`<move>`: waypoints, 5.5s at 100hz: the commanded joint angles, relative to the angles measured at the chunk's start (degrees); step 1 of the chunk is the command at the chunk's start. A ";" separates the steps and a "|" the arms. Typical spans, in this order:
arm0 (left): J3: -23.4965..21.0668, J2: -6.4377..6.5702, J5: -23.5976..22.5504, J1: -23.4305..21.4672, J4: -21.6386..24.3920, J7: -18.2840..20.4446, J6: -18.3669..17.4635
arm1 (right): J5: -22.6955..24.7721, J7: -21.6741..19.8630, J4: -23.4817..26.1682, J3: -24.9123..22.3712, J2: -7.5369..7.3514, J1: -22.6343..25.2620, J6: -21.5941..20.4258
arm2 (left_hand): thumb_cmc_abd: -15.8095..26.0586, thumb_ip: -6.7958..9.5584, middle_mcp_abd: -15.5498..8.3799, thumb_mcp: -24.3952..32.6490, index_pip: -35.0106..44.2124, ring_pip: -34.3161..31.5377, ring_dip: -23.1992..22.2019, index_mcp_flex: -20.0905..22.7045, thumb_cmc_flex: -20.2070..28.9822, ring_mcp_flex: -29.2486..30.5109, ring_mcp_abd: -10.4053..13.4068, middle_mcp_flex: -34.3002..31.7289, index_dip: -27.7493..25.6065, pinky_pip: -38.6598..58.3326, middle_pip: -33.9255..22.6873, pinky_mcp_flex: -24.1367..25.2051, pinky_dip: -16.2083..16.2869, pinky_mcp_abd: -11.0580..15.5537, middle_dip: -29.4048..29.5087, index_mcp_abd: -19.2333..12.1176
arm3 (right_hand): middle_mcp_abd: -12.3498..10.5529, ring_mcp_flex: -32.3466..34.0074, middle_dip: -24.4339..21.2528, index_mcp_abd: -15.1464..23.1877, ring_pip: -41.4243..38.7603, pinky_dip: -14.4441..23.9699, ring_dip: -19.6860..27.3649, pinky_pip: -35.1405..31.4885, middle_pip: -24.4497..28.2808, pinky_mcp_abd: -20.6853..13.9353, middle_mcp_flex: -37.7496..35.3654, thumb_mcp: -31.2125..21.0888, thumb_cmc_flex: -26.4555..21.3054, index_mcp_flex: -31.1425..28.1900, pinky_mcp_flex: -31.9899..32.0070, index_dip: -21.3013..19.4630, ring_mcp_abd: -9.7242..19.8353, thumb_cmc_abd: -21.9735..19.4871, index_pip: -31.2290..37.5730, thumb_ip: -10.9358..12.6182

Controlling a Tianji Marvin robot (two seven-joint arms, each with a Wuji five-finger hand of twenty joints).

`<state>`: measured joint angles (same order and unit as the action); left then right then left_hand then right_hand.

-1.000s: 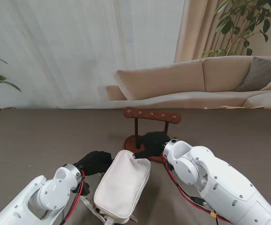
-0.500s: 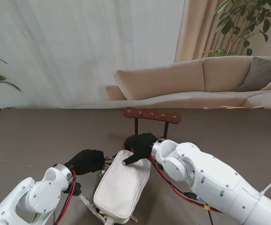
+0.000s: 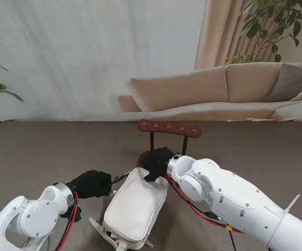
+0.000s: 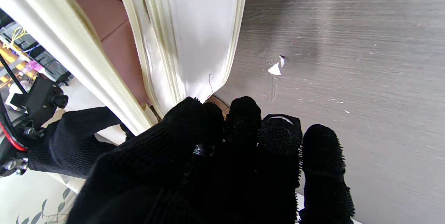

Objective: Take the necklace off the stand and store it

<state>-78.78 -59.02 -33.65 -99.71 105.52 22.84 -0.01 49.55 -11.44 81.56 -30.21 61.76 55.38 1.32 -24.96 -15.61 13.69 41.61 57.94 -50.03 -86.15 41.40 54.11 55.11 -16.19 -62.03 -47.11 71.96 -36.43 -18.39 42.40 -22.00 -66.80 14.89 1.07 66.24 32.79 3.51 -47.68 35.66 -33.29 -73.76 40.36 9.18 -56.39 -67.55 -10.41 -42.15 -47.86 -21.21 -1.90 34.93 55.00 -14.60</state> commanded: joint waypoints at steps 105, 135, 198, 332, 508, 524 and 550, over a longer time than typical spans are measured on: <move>-8.30 -0.23 -4.03 -12.71 9.21 -0.20 -2.35 | -4.38 -4.08 -5.74 5.52 0.50 -4.57 0.91 | 1.73 1.64 -0.94 -1.59 4.33 0.34 -0.57 0.75 3.22 -0.98 1.13 0.60 -0.41 -1.25 0.82 1.98 -0.73 0.96 -0.21 -2.95 | 0.50 0.52 2.46 -1.88 -2.44 1.38 -2.43 -2.89 -1.06 0.89 0.48 14.29 5.68 -0.67 14.77 -4.02 -0.25 -8.23 -11.34 7.72; -8.28 -0.22 -4.12 -12.95 9.66 -0.26 -3.01 | -4.58 -1.18 -9.20 8.90 1.63 -6.57 -0.51 | 2.06 2.01 -0.78 -2.56 3.91 0.79 -0.50 0.72 3.61 -1.15 1.02 0.80 -0.12 -1.48 1.21 2.14 -0.77 1.03 0.04 -2.96 | -2.75 9.31 5.11 10.11 -12.01 0.88 -4.75 -7.59 3.82 0.16 -14.92 -6.61 -8.90 -14.65 5.28 3.47 2.79 6.25 10.51 -1.27; -14.48 -1.10 -7.68 -25.37 16.79 -2.26 -2.17 | -3.65 -2.04 -12.47 11.63 1.41 -9.16 0.25 | 2.21 2.32 -0.77 -3.27 3.66 1.83 -0.06 0.79 4.00 -1.04 0.59 0.84 0.06 -1.75 1.49 2.36 -0.82 1.12 0.27 -2.97 | -2.67 9.45 9.76 10.20 -19.12 0.33 -5.57 -8.95 5.03 -0.61 -16.54 -7.65 -9.27 -16.15 2.64 -4.04 4.75 6.28 9.76 -0.22; -22.23 -4.74 -14.82 -53.10 30.45 -16.45 -3.55 | -4.31 -2.79 -12.68 13.10 1.54 -9.64 1.18 | 2.54 2.57 -0.99 -4.15 3.57 1.61 -0.17 0.82 4.36 -0.85 0.91 0.66 -0.19 -1.68 1.48 1.84 -0.79 1.33 0.36 -3.15 | -2.81 9.49 10.43 10.18 -19.69 0.23 -5.65 -8.77 5.27 -1.07 -16.40 -7.68 -9.27 -16.04 2.72 -4.94 5.11 6.29 9.68 -0.27; 1.76 -2.08 -7.27 -16.61 9.36 -14.21 1.36 | -7.98 -11.04 3.79 -16.16 -3.11 13.36 -6.25 | 1.28 2.18 0.16 -2.03 3.18 6.67 3.16 1.68 3.28 1.55 -2.24 -0.85 0.29 -1.14 5.41 -0.28 -1.12 -0.36 4.86 -2.57 | -0.33 9.06 1.52 2.25 -1.16 -0.44 -2.02 -5.02 -2.62 1.48 -13.05 8.38 5.95 -14.28 6.91 -9.47 -0.55 -15.32 -3.83 10.30; 1.24 -2.01 -7.98 -14.48 8.24 -13.52 2.02 | -10.60 -11.87 4.69 -17.32 -3.23 14.69 -7.62 | 1.25 2.09 0.15 -1.72 3.15 6.66 3.19 1.73 3.10 1.59 -2.19 -0.88 0.32 -1.19 5.39 -0.31 -1.23 -0.46 4.95 -2.57 | -0.24 9.02 1.76 2.13 -1.68 -0.58 -1.86 -5.15 -2.72 1.58 -13.42 7.19 5.71 -14.83 6.85 -10.01 -0.64 -15.53 -3.91 10.31; 0.48 -1.87 -6.96 -9.69 5.70 -11.83 1.94 | -14.56 -12.18 5.59 -18.27 -3.31 16.78 -10.44 | 1.10 1.96 0.13 -1.32 3.21 6.62 3.21 1.79 2.93 1.62 -2.17 -0.89 0.29 -1.16 5.30 -0.41 -1.36 -0.52 5.02 -2.64 | -0.08 8.99 2.04 2.05 -1.92 -0.73 -1.53 -5.22 -2.68 1.63 -13.69 6.23 5.74 -15.13 6.96 -10.54 -1.04 -15.82 -4.02 10.17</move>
<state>-78.20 -60.53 -41.20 -111.20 111.36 9.72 2.03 36.01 -22.58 85.60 -49.69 57.58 70.39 -7.90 -26.50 -15.53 14.81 39.30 59.04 -44.17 -83.37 44.71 55.38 55.59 -19.15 -64.81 -44.16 70.50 -32.88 -18.50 41.62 -23.28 -61.75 15.84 5.37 73.51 34.12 -6.19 -48.71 35.60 -34.63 -76.78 38.71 9.12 -68.60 -58.59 -4.18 -54.62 -47.96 -30.45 -2.97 19.00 49.21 -4.54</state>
